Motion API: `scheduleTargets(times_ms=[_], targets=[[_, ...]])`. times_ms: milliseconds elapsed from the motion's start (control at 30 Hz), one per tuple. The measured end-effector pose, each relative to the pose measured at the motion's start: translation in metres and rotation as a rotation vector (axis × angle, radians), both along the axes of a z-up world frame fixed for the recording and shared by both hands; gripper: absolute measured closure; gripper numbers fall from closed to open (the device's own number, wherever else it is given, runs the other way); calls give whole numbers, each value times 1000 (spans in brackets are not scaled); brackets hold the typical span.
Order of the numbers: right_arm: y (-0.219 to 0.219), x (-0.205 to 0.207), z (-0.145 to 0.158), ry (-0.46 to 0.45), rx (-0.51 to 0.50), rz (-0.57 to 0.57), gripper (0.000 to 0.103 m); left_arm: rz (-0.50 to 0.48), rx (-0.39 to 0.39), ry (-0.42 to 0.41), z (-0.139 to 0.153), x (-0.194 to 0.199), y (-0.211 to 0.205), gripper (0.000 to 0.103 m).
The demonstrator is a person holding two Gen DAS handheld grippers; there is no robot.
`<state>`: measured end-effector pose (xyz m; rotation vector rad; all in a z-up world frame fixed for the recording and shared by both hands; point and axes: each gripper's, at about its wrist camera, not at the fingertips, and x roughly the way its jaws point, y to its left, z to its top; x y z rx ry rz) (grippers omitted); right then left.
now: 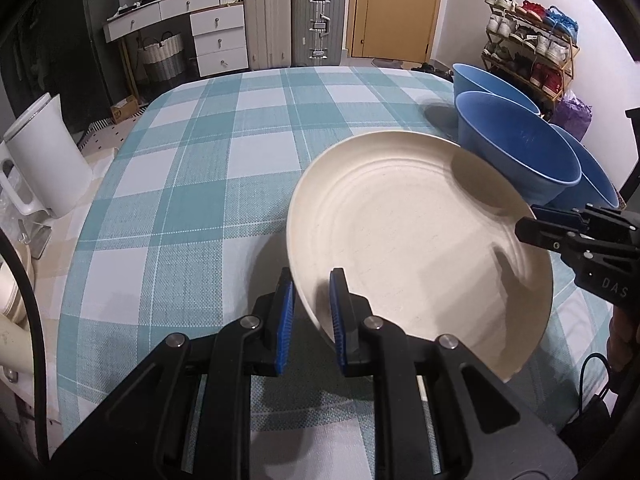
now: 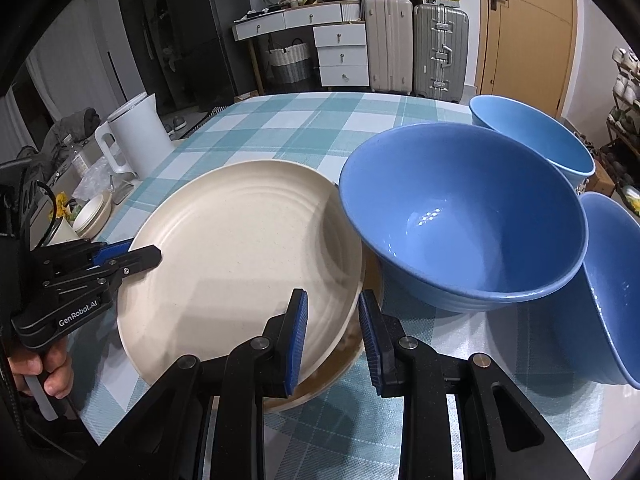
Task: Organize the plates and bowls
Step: 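Lower the held cream plate onto the stacked cream plates with both tools, then open both tools to release the plate and pull them back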
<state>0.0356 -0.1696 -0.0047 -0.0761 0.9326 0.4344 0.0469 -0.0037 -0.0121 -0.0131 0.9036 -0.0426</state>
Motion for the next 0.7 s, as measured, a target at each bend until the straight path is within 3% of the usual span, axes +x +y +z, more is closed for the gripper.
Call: scheduleTargets(times_ms=[700], targets=[[11, 0, -11, -28, -71, 40, 76, -26, 76, 5, -13, 8, -15, 88]])
